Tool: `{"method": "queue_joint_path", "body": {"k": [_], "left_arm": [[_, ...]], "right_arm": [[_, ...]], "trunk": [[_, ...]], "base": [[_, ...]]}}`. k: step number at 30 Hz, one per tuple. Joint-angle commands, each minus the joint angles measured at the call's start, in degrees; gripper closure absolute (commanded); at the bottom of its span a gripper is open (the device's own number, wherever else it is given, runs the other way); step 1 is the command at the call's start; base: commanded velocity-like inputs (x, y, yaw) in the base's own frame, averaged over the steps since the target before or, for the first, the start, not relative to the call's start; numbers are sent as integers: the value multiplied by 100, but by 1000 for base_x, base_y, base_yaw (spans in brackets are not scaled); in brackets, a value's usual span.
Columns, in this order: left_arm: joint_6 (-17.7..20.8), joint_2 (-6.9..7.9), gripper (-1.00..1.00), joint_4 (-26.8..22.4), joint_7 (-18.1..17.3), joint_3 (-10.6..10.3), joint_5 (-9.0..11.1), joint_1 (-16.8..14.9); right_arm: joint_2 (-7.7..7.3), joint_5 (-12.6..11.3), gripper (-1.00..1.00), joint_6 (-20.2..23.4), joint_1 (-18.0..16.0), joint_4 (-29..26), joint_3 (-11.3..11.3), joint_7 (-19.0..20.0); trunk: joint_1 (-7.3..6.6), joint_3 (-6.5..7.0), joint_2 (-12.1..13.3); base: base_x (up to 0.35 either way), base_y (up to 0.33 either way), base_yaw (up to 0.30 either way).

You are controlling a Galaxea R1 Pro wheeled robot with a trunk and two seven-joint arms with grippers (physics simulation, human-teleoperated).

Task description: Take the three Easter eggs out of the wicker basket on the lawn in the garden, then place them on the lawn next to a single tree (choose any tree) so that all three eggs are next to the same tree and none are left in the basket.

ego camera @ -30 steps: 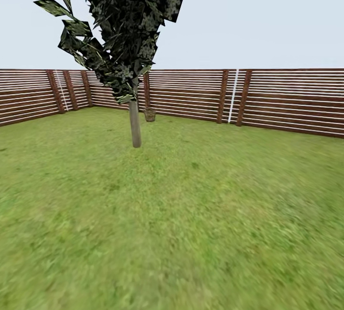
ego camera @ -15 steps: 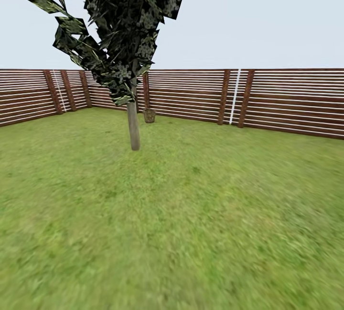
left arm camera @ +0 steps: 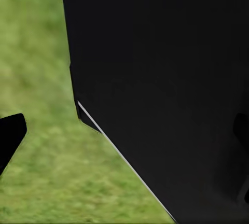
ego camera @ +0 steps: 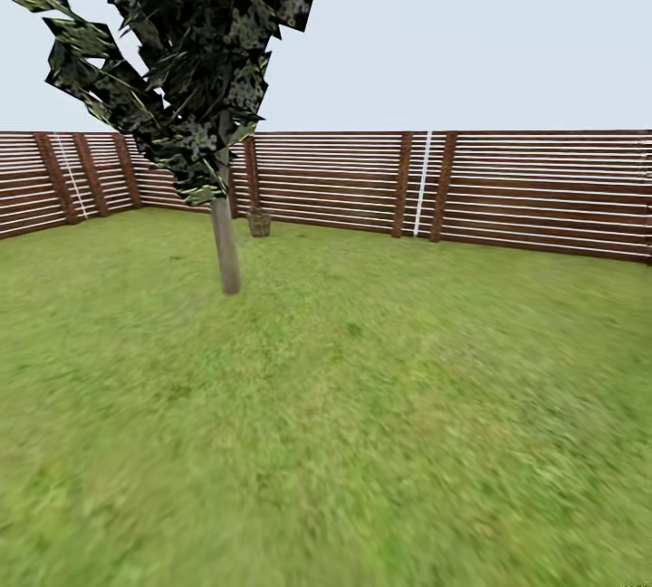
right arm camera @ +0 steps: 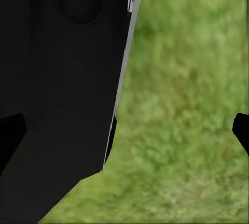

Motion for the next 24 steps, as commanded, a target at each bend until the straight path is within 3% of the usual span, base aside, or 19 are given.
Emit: {"method": "queue_joint_path", "body": {"k": [1, 24], "left_arm": [[3, 0, -100, -15, -3, -1, -3, 6], [3, 0, -100, -15, -3, -1, -3, 6]], "right_arm": [[0, 36, -100, -2, 2, -8, 17, -8], [-4, 36, -100, 4, 2, -7, -18, -17]], "trunk": [[4, -3, -1], [4, -3, -1]], "base": [[326, 0, -276], [326, 0, -266]]}}
